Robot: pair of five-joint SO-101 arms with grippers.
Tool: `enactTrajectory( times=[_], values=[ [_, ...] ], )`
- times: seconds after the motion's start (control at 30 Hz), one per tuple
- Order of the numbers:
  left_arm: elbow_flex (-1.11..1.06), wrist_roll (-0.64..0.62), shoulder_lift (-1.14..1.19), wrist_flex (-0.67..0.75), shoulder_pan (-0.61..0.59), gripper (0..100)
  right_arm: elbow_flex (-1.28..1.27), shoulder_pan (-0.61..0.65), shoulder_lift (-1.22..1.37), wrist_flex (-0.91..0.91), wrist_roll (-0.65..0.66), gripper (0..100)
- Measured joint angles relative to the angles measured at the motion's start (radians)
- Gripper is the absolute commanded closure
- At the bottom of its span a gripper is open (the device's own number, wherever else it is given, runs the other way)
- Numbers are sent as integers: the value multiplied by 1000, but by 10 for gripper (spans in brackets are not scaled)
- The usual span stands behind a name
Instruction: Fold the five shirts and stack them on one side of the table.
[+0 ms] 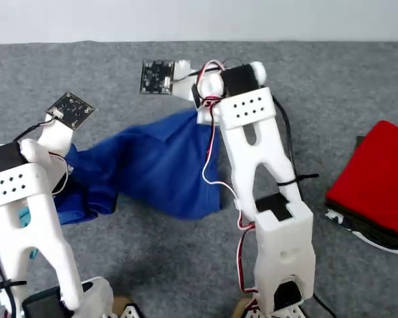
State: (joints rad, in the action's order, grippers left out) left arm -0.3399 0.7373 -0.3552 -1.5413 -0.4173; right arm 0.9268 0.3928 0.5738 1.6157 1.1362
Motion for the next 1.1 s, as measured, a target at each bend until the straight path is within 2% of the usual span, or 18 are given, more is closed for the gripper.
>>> enactTrajectory(
  times=[0.37,0.53,0.67,1.1],
  values=[
    [0,-14,0,0,72,995,-2,0,327,-100,0,971],
    [0,-17,0,0,74,995,-2,0,334,-112,0,872],
    [0,-17,0,0,74,995,26,-25,344,-112,-2,906],
    [0,-17,0,0,74,995,54,-54,347,-112,-2,902]
  ],
)
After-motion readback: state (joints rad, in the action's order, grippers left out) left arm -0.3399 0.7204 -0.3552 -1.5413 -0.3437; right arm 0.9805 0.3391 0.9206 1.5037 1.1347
